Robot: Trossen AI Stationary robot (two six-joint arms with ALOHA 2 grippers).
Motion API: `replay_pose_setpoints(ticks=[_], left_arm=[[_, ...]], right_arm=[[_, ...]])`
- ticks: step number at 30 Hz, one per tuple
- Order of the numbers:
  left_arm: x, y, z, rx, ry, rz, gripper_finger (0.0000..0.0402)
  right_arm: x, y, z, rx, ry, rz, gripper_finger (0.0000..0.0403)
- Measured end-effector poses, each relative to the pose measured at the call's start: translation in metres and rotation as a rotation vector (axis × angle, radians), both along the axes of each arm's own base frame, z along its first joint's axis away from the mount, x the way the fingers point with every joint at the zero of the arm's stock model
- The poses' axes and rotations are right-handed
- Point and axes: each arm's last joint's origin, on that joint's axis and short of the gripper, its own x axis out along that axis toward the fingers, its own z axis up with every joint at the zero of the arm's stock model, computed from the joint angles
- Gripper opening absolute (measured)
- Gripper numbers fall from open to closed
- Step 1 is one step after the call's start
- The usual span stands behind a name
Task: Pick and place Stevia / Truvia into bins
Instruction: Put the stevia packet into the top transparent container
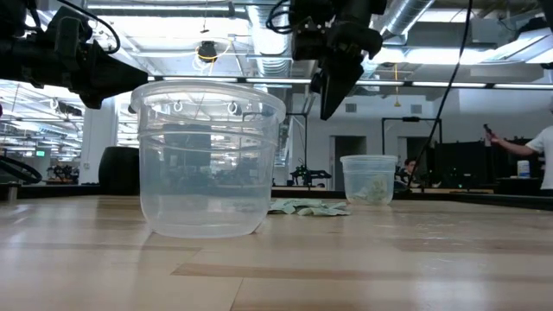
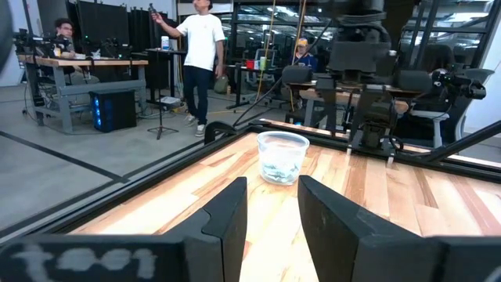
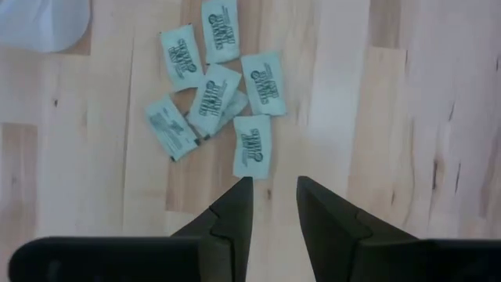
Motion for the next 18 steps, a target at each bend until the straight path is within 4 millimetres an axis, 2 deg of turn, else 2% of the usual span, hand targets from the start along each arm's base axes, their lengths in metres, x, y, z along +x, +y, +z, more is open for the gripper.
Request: replay_pose_setpoints(ticks=[7, 18], left_arm=[[0.0, 0.0, 0.0, 0.0, 0.001, 0.0, 0.0104], [0.0, 0.0, 0.0, 0.0, 0.001, 0.0, 0.0104]], right_arm=[[0.004, 0.018, -0.002, -0.001, -0.007, -0.046, 0.0095], [0.006, 0.029, -0.002, -0.057, -0.008, -0.074, 0.0095]])
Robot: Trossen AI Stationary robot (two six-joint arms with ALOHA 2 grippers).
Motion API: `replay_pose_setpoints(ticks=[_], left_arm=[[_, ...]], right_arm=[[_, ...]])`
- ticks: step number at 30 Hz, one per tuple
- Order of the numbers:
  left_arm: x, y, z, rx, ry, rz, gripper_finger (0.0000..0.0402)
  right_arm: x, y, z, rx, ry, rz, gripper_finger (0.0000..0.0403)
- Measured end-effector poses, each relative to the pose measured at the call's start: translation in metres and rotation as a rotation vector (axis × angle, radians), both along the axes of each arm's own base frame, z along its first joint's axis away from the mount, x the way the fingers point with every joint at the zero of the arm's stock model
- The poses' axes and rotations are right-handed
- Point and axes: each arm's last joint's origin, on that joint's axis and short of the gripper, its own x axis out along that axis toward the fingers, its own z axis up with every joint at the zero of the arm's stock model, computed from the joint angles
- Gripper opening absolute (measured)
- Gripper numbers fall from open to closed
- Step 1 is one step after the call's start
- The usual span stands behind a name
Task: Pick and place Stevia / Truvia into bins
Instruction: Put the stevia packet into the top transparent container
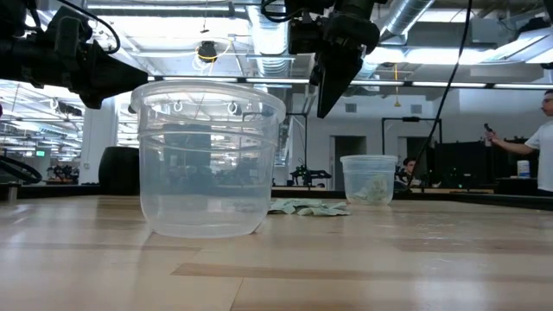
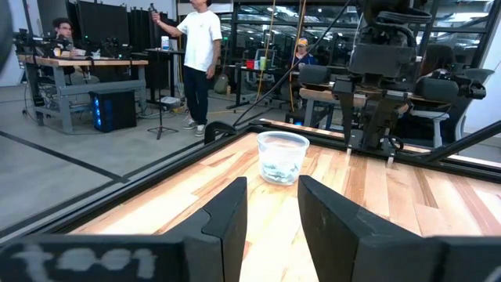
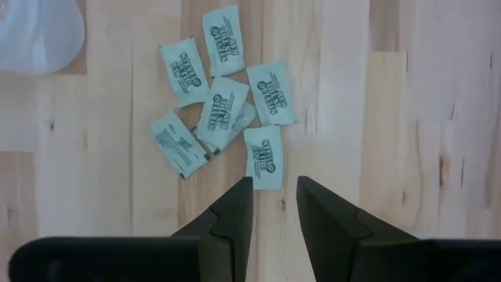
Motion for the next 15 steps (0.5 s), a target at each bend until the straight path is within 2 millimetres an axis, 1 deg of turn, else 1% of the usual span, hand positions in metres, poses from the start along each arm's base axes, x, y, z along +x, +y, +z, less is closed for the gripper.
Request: replay_pose_setpoints(ticks=[15], left_arm=[[0.0, 0.0, 0.0, 0.0, 0.0, 0.0, 0.0104]], right_arm=[[0.0042, -0.0005, 0.0011, 0.002, -0.046, -0.009, 0.0095]])
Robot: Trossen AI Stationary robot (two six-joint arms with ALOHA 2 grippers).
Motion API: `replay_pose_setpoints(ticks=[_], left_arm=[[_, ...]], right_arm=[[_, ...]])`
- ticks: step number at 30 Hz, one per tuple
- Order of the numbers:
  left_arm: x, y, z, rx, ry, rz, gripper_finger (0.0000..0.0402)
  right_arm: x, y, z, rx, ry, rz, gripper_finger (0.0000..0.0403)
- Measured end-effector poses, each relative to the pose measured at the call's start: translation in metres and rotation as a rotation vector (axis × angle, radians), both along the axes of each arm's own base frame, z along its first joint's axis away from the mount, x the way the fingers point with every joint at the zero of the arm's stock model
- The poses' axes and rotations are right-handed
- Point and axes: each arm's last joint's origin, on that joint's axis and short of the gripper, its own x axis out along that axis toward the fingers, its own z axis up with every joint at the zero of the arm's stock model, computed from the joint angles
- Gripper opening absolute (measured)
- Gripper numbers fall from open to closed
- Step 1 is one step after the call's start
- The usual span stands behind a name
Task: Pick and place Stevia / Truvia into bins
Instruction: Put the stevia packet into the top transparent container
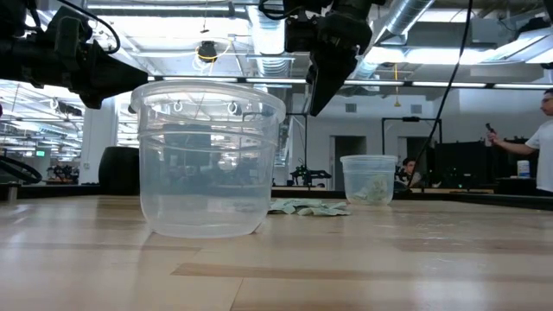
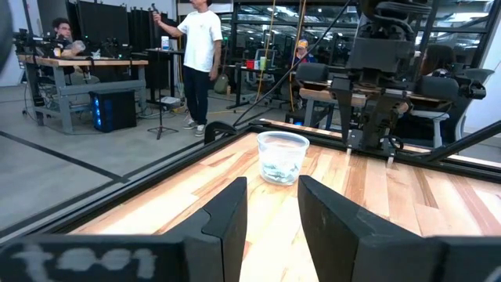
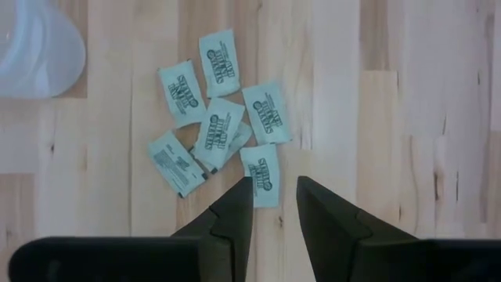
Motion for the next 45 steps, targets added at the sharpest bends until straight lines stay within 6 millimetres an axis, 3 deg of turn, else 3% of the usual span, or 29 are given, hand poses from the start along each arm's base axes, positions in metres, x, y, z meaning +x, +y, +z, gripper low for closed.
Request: replay_pose_setpoints(ticks=[5, 13, 18, 42, 45], left_arm=[[0.0, 0.0, 0.0, 0.0, 0.0, 0.0, 0.0104], [0.0, 0.0, 0.0, 0.0, 0.0, 0.001, 0.0104], [0.0, 0.0, 0.0, 0.0, 0.0, 0.0, 0.0104], [0.0, 0.0, 0.0, 0.0, 0.0, 0.0, 0.0104], [0.0, 0.0, 0.0, 0.0, 0.0, 0.0, 0.0104]], right_arm=[[0.001, 0.0, -0.006, 0.0, -0.011, 0.001, 0.0095], [-0.013, 0.004, -0.056, 0.014, 0.076, -0.003, 0.0095], [-0.016, 0.006, -0.071, 0.023, 0.071, -0.026, 0.0095], [-0.009, 0.007, -0.072, 0.015, -0.01, -0.014, 0.0095], [-0.004, 0.007, -0.081, 0.016, -0.008, -0.014, 0.0095]])
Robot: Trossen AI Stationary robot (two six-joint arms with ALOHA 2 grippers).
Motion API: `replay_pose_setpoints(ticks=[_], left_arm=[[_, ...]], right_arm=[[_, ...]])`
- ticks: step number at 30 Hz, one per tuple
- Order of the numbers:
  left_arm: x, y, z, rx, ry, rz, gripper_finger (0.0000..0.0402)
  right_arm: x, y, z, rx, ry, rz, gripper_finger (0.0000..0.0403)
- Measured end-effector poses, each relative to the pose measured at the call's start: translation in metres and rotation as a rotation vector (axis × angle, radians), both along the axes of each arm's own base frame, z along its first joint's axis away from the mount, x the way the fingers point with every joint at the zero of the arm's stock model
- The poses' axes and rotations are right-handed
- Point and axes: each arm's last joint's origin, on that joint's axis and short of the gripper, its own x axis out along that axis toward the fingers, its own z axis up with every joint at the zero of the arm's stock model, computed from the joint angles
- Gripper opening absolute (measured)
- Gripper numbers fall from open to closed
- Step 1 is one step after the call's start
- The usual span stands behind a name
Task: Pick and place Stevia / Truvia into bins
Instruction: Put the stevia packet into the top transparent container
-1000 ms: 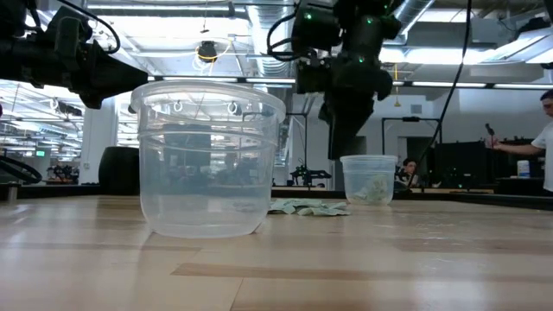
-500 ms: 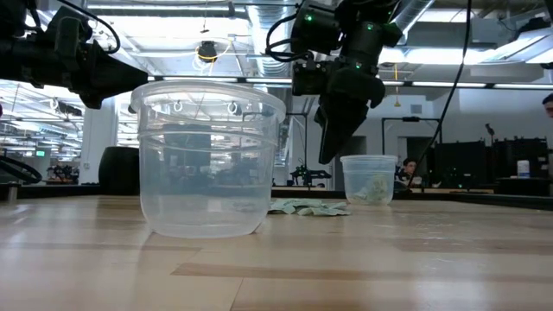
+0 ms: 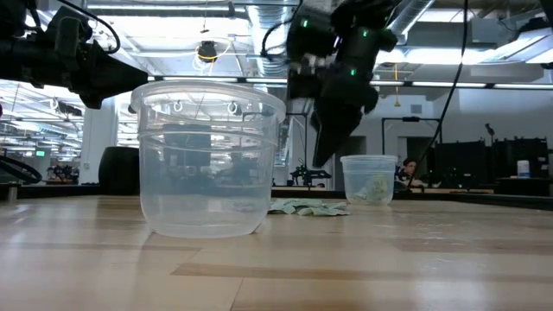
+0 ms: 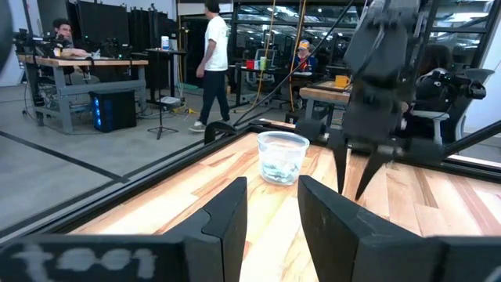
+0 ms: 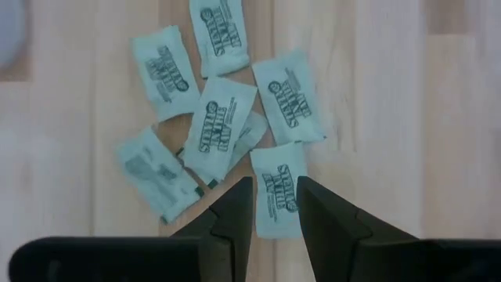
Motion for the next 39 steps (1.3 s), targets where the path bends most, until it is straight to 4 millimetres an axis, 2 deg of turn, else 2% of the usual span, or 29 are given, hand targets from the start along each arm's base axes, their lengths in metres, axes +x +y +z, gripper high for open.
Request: replay_pose_setpoints(ticks=[7, 12, 20, 29, 35, 39], left_arm=[[0.0, 0.0, 0.0, 0.0, 0.0, 0.001, 0.0104], [0.0, 0.0, 0.0, 0.0, 0.0, 0.0, 0.0104], [0.0, 0.0, 0.0, 0.0, 0.0, 0.0, 0.0104], [0.0, 0.0, 0.0, 0.0, 0.0, 0.0, 0.0104], [0.0, 0.0, 0.0, 0.0, 0.0, 0.0, 0.0104], [0.0, 0.0, 0.0, 0.0, 0.0, 0.0, 0.0104]], right_arm=[[0.005, 0.008, -0.05, -0.001, 0.181, 0.038, 0.0095], [0.01, 0.012, -0.068, 0.002, 0.217, 0.05, 0.0095], [0.008, 0.009, -0.066, -0.033, 0.207, 0.037, 0.0089], [0.005, 0.001, -0.058, -0.057, 0.203, -0.002, 0.0007], [0.002, 0.001, -0.057, -0.058, 0.238, -0.061, 0.0005], [-0.007, 0.0, -0.049, -0.062, 0.278, -0.086, 0.0003]])
